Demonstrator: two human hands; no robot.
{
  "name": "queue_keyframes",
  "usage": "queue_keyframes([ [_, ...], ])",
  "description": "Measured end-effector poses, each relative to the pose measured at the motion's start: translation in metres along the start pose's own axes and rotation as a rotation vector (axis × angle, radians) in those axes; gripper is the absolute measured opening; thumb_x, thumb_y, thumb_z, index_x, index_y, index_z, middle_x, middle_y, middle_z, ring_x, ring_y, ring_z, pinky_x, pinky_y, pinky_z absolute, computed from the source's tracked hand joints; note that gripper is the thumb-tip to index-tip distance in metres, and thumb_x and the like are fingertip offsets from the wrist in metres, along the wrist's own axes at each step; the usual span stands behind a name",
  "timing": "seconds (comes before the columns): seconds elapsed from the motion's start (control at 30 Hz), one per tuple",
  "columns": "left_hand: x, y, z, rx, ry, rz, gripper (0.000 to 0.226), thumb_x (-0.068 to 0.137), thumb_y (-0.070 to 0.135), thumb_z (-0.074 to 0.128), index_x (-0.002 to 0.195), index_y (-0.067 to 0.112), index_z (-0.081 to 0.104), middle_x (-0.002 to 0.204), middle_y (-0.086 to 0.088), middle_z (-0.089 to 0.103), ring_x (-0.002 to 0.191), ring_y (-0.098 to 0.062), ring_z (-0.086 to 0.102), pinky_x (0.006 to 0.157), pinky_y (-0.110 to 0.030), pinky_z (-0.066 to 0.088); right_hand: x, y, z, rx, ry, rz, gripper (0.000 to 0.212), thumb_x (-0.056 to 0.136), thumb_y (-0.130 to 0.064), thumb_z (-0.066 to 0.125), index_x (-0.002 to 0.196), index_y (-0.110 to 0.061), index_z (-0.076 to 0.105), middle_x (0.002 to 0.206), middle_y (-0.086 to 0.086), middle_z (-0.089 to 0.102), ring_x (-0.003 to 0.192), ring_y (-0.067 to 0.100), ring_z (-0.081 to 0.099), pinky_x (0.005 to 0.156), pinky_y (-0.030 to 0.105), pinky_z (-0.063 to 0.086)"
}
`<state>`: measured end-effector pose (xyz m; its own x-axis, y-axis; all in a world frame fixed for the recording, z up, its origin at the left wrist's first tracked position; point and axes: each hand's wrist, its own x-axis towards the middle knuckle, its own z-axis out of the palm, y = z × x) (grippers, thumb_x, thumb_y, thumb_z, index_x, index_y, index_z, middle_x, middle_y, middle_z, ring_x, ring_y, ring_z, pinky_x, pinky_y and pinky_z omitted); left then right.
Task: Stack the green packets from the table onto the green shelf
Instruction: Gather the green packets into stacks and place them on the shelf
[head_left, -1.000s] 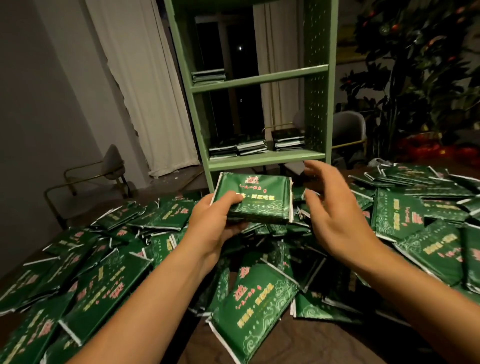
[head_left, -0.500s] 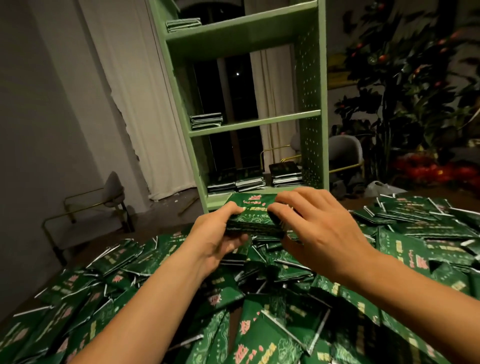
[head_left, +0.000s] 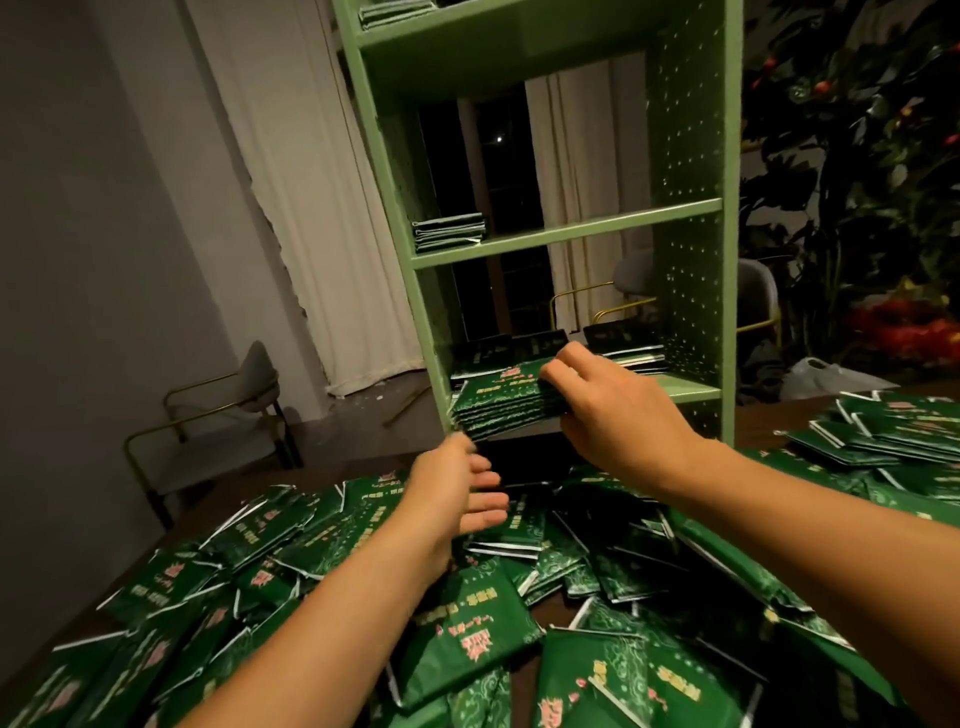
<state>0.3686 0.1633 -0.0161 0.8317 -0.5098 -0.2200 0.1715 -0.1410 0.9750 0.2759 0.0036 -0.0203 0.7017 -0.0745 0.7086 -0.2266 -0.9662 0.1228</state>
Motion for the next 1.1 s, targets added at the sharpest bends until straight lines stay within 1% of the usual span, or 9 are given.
queue_keyframes([
  [0.07,0.008,-0.007,0.002,0.288,-0.005,0.178,0.022,0.1,0.018,0.048,0.086,0.007,0.062,0.087,-0.013,0.066,0.069,-0.024,0.063,0.07,-0.042,0.057,0.009,0.002,0.01,0.049,-0.04,0.058,0.043,0.079,-0.004,0.069,0.118,-0.011,0.053,0.113,0.007,0.051,0.084,0.029,0.058,0.052,0.036,0.04],
  [0.13,0.01,-0.008,0.006,0.631,-0.021,0.436,0.018,0.098,0.023,0.052,0.086,0.018,0.064,0.082,-0.003,0.069,0.072,-0.019,0.065,0.069,-0.041,0.057,0.014,0.003,0.015,0.108,-0.092,0.114,0.043,0.082,-0.011,0.069,0.121,-0.014,0.05,0.118,0.005,0.048,0.092,0.028,0.057,0.062,0.037,0.045],
  [0.23,0.012,-0.003,0.011,0.801,-0.019,0.64,0.009,0.096,0.023,0.054,0.091,0.024,0.06,0.08,0.004,0.064,0.071,-0.016,0.059,0.065,-0.033,0.046,0.01,0.007,0.011,-0.05,-0.121,0.082,0.055,0.082,-0.039,0.068,0.128,-0.017,0.047,0.12,0.004,0.048,0.097,0.024,0.055,0.079,0.036,0.044],
  [0.37,0.024,0.0,0.01,0.808,0.074,0.71,0.01,0.094,0.02,0.052,0.089,0.024,0.06,0.082,0.007,0.062,0.079,-0.018,0.059,0.07,-0.035,0.047,-0.008,0.007,0.006,-0.06,0.001,-0.033,0.027,0.083,-0.039,0.061,0.096,-0.018,0.051,0.09,0.0,0.05,0.073,0.018,0.044,0.067,0.032,0.034],
  [0.43,0.028,-0.001,0.009,0.815,0.117,0.731,0.011,0.093,0.021,0.051,0.087,0.025,0.059,0.083,0.006,0.062,0.078,-0.018,0.06,0.069,-0.036,0.049,-0.012,0.003,0.012,-0.005,-0.099,-0.103,0.018,0.084,-0.034,0.06,0.088,-0.019,0.049,0.085,-0.002,0.05,0.073,0.017,0.043,0.067,0.031,0.035],
  [0.57,0.03,-0.002,0.004,0.871,0.196,0.734,0.006,0.095,0.024,0.053,0.093,0.022,0.058,0.093,0.008,0.058,0.079,-0.013,0.057,0.065,-0.029,0.042,-0.005,-0.003,0.02,0.086,-0.19,-0.004,0.017,0.091,-0.036,0.055,0.094,-0.02,0.051,0.093,-0.001,0.051,0.086,0.02,0.049,0.078,0.034,0.043],
  [0.67,0.028,-0.003,-0.002,0.906,0.225,0.71,0.006,0.096,0.025,0.053,0.096,0.022,0.058,0.1,0.008,0.056,0.087,-0.015,0.054,0.073,-0.033,0.041,-0.004,-0.006,0.014,0.095,-0.212,0.026,0.018,0.093,-0.037,0.055,0.096,-0.02,0.052,0.096,-0.001,0.052,0.089,0.02,0.049,0.081,0.035,0.044],
  [0.93,-0.021,-0.016,0.0,0.899,0.022,0.695,0.012,0.099,0.019,0.047,0.1,0.023,0.059,0.1,0.008,0.051,0.082,-0.01,0.05,0.076,-0.03,0.035,-0.023,-0.02,-0.022,0.212,-0.293,0.096,0.015,0.091,-0.036,0.058,0.087,-0.022,0.054,0.088,-0.005,0.053,0.079,0.02,0.053,0.069,0.035,0.046],
  [1.1,-0.048,-0.039,0.007,0.886,-0.031,0.717,0.019,0.1,0.013,0.042,0.103,0.022,0.059,0.107,0.005,0.052,0.094,-0.015,0.05,0.08,-0.029,0.035,-0.051,-0.035,-0.04,0.242,-0.519,0.179,0.016,0.091,-0.04,0.061,0.097,-0.025,0.061,0.098,-0.004,0.061,0.093,0.02,0.06,0.079,0.037,0.053],
])
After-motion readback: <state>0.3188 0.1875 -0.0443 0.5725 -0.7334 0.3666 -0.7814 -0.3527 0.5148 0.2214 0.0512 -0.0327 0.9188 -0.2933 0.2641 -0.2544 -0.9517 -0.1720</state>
